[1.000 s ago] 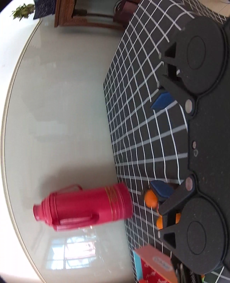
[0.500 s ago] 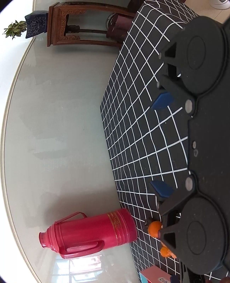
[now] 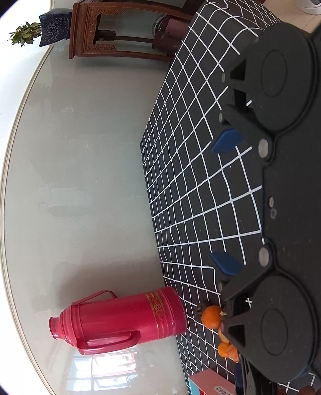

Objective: Organize fruits
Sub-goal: 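Grasp the cut carrot chunk with the left gripper, then carry the carrot chunk into the box and open the left gripper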

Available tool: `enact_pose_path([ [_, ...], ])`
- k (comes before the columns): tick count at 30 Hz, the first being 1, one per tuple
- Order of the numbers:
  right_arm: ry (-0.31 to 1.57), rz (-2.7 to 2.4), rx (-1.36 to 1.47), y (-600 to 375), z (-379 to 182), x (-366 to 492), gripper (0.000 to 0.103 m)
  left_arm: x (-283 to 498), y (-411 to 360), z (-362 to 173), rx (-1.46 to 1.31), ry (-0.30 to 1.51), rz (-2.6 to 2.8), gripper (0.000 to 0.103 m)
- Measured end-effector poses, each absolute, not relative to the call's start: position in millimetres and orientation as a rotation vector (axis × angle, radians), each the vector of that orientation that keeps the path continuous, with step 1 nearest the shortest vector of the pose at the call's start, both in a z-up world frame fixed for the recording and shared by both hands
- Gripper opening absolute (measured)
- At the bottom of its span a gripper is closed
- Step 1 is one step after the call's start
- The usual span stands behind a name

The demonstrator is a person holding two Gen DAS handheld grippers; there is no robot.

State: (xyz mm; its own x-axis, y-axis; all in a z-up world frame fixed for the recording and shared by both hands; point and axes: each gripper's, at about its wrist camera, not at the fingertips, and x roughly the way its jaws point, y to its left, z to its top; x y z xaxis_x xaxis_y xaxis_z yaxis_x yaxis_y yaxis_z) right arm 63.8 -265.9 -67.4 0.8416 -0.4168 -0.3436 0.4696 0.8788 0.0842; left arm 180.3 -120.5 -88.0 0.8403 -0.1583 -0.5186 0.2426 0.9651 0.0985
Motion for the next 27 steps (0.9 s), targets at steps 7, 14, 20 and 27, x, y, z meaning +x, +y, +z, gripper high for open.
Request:
enact_pose_path([
  [7,0.323,-0.452,0.167,-268.1,-67.9,64.4,0.08,176.5,-117.0,-86.2,0.16,0.512,-0.208,0.022],
  [14,0.327,-0.43,0.171,-265.8,-68.1,65.4,0.08,177.8,-117.5,-86.1,0.173,0.52,-0.19,0.017],
  [20,0.321,-0.417,0.139,-259.9,-67.9,67.3,0.08,179.3,-119.8,-83.1,0.176,0.504,-0.182,0.075],
  [27,0.325,-0.404,0.144,-259.0,-68.6,72.1,0.08,194.4,-119.7,-90.0,0.127,0.585,-0.224,0.033],
])
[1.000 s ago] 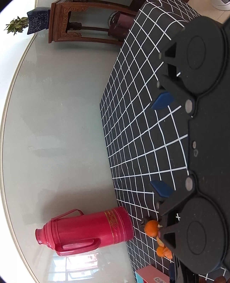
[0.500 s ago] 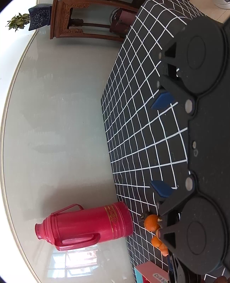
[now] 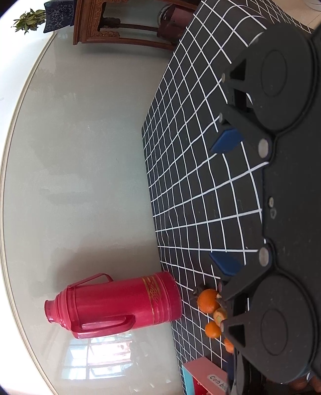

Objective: Organize fruits
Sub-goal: 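Carry the carrot chunk into the box and open the left gripper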

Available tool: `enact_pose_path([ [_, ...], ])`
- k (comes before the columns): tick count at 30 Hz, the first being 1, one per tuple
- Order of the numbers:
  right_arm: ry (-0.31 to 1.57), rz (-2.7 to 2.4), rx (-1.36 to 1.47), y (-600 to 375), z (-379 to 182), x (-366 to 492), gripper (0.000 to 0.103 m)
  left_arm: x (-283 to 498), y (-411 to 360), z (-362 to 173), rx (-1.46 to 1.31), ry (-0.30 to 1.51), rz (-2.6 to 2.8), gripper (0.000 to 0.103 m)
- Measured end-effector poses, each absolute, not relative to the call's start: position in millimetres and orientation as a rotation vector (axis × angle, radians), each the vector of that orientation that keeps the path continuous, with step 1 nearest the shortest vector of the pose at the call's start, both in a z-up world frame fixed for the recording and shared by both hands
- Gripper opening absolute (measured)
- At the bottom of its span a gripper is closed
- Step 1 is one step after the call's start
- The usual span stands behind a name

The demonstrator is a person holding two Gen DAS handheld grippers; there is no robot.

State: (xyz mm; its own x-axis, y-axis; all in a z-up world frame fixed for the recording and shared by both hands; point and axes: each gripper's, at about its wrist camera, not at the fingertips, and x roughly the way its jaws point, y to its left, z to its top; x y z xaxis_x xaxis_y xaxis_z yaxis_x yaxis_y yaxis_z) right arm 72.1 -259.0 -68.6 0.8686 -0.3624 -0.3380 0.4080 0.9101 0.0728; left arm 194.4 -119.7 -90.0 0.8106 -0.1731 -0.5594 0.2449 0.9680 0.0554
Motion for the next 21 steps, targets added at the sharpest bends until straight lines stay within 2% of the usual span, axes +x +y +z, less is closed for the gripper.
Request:
enact_pose_path([
  [1,0.325,-0.403,0.144,-258.8,-68.7,72.7,0.08,196.6,-117.9,-91.0,0.113,0.598,-0.231,0.027],
  [8,0.324,-0.383,0.154,-256.3,-67.9,75.5,0.08,183.8,-110.0,-82.4,0.107,0.505,-0.183,0.027],
  [14,0.323,-0.349,0.15,-245.1,-66.6,79.0,0.08,172.3,-69.5,-63.3,0.06,0.402,-0.011,0.027],
  [21,0.329,-0.28,0.134,-218.6,-64.8,88.0,0.08,180.8,-4.6,-59.3,-0.015,0.464,0.2,0.027],
])
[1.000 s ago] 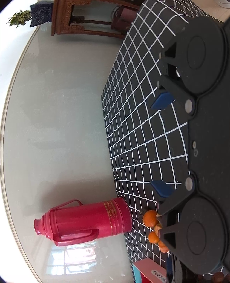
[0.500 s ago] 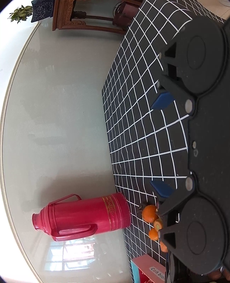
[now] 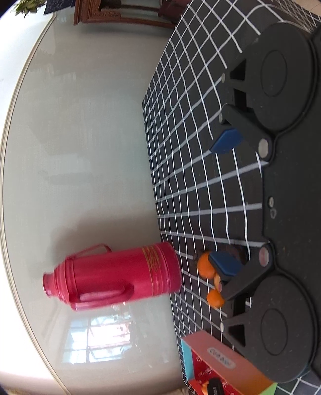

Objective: Organize fruits
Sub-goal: 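Carry the carrot chunk into the box and open the left gripper, then grasp the dark brown round fruit with the right gripper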

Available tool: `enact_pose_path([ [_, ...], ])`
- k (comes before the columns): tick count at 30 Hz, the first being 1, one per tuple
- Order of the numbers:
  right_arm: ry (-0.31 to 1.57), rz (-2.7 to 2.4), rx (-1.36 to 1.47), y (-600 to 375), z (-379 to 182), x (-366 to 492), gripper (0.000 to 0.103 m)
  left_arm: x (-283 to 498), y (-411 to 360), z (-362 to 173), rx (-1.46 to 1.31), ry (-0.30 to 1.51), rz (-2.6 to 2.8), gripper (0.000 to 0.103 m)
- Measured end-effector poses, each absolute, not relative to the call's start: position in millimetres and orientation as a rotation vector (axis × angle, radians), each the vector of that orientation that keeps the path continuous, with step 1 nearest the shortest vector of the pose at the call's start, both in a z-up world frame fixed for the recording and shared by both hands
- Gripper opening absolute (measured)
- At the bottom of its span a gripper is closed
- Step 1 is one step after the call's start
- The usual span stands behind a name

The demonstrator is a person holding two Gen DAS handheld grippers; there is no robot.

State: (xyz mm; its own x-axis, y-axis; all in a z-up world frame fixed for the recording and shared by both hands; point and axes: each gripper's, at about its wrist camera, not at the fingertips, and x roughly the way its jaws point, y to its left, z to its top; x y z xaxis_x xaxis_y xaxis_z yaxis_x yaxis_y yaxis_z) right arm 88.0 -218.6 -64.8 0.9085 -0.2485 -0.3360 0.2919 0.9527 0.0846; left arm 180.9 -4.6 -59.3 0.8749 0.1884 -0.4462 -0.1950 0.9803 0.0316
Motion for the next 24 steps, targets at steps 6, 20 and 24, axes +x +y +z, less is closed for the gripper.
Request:
enact_pose_path([
  [6,0.345,-0.211,0.1,-192.7,-66.4,98.5,0.08,186.2,35.5,-63.9,-0.092,0.572,0.276,0.042],
  [20,0.433,-0.162,0.082,-168.2,-75.4,128.6,0.077,148.3,79.2,-45.9,-0.073,0.449,0.309,0.103],
  [24,0.46,-0.176,0.067,-168.7,-78.0,139.1,0.073,136.6,91.6,-41.2,-0.048,0.405,0.357,0.103],
])
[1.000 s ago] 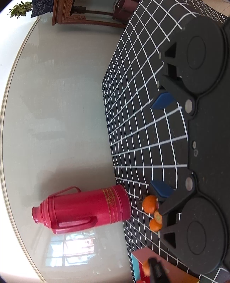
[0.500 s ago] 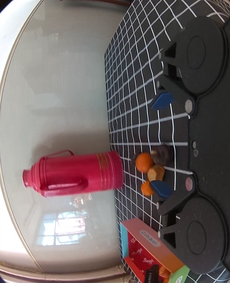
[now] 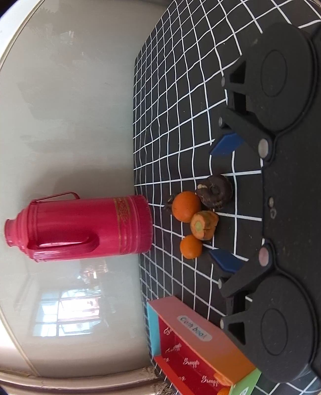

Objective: Organize fruits
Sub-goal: 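Grasp the dark brown round fruit with the right gripper, then carry the dark brown fruit over the box and open the right gripper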

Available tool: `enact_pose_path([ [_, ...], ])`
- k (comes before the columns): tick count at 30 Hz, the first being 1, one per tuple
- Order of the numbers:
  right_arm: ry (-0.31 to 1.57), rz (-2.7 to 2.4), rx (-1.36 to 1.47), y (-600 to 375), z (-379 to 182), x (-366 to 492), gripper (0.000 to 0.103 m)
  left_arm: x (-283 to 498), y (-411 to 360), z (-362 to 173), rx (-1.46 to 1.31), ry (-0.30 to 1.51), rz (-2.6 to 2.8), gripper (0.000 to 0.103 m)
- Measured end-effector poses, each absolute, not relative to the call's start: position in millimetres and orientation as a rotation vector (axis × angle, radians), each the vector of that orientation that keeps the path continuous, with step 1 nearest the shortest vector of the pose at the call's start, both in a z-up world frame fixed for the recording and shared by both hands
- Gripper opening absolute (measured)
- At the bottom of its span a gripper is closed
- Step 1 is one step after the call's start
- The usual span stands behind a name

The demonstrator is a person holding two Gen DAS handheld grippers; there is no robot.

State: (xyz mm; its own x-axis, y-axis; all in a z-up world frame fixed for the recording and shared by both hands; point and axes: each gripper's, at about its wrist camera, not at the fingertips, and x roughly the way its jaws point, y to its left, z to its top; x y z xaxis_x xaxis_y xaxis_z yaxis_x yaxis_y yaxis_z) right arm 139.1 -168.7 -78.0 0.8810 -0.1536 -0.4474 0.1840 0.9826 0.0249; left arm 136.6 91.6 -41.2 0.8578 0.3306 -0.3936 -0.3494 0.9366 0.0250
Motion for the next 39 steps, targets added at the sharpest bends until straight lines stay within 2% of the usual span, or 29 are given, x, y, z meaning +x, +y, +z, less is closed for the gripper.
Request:
enact_pose_path([
  [3,0.489,-0.186,0.057,-170.6,-79.7,147.6,0.065,130.3,105.8,-38.3,-0.051,0.391,0.393,0.103],
  [10,0.578,-0.232,0.063,-178.5,-87.4,173.5,0.057,117.7,143.6,-40.4,-0.099,0.408,0.464,0.103],
  [13,0.611,-0.231,0.074,-181.2,-90.8,182.8,0.048,112.7,155.1,-41.7,-0.11,0.408,0.485,0.103],
  [20,0.63,-0.23,0.067,-180.4,-92.0,187.3,0.041,108.5,167.3,-43.8,-0.13,0.413,0.507,0.103],
  [22,0.632,-0.223,0.049,-179.7,-91.5,190.7,0.031,107.7,168.0,-43.8,-0.13,0.413,0.507,0.103],
  [28,0.6,-0.199,0.034,-175.0,-88.5,184.1,0.03,106.8,169.3,-43.6,-0.134,0.411,0.514,0.103],
  [39,0.407,0.142,0.054,-126.1,-60.5,150.2,0.03,102.5,187.6,-45.4,-0.206,0.424,0.561,0.103],
])
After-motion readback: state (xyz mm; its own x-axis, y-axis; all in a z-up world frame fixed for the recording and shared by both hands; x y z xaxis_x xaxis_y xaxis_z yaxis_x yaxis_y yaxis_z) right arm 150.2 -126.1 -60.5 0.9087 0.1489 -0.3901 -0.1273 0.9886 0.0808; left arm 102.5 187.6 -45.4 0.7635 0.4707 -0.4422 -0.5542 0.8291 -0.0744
